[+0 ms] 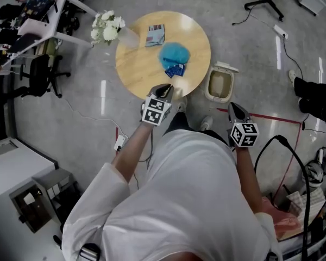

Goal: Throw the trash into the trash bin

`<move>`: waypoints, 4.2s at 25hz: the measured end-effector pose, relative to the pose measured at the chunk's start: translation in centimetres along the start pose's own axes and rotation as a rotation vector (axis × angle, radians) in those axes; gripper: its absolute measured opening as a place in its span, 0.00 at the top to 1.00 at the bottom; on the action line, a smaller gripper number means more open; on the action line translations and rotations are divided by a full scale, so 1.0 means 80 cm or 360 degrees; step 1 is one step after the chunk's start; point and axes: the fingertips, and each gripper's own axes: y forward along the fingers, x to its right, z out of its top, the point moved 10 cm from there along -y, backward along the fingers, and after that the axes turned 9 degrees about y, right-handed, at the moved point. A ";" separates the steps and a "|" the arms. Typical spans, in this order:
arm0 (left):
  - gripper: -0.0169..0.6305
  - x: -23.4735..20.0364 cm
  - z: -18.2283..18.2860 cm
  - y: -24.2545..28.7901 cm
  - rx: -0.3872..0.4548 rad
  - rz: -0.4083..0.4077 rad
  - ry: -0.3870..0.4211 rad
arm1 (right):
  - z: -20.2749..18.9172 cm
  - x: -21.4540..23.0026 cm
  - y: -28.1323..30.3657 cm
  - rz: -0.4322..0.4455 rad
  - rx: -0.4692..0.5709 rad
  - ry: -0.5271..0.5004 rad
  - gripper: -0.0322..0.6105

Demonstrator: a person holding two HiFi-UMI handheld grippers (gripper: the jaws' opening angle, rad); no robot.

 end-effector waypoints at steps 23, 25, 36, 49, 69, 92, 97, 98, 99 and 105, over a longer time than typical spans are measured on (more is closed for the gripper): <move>0.84 -0.099 -0.026 0.108 -0.0265 -0.0192 0.0149 | -0.001 -0.016 0.014 -0.0270 -0.0016 0.0115 0.95; 0.84 -0.106 -0.027 0.116 -0.0281 -0.0208 0.0160 | -0.001 -0.017 0.014 -0.0292 -0.0014 0.0128 0.95; 0.77 -0.132 -0.061 0.175 -0.0516 -0.0353 0.0202 | -0.003 -0.031 0.025 -0.0359 -0.0018 0.0183 0.95; 0.77 -0.141 -0.091 0.204 -0.0615 -0.0431 0.0234 | -0.013 -0.052 0.040 -0.0415 -0.0031 0.0226 0.95; 0.95 -0.120 -0.079 0.192 -0.0555 -0.0442 0.0235 | -0.025 -0.057 0.037 -0.0456 -0.0007 0.0257 0.95; 0.95 -0.111 -0.054 0.164 -0.0437 -0.0441 0.0258 | -0.034 -0.064 0.040 -0.0473 0.0024 0.0288 0.95; 0.95 -0.110 -0.040 0.158 -0.0373 -0.0466 0.0266 | -0.035 -0.069 0.044 -0.0475 0.0035 0.0289 0.95; 0.95 -0.110 -0.037 0.157 -0.0360 -0.0469 0.0263 | -0.035 -0.070 0.044 -0.0476 0.0035 0.0289 0.95; 0.95 -0.110 -0.033 0.155 -0.0343 -0.0472 0.0260 | -0.035 -0.071 0.044 -0.0477 0.0034 0.0289 0.95; 0.95 -0.109 -0.007 0.144 -0.0255 -0.0496 0.0266 | -0.037 -0.073 0.044 -0.0487 0.0042 0.0291 0.95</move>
